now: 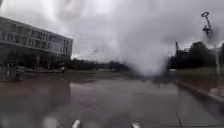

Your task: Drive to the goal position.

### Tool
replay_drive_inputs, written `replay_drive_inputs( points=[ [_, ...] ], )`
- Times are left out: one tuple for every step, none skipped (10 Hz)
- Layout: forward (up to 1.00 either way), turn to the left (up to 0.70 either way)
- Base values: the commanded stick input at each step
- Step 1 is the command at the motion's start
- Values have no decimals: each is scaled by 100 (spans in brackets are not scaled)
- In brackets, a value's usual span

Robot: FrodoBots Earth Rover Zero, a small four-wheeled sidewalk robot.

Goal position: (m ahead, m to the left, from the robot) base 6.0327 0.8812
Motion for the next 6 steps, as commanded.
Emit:
replay_drive_inputs(
  points=[
    [70,0],
    [70,0],
    [70,0],
    [70,0],
    [70,-2],
    [70,-18]
  ],
)
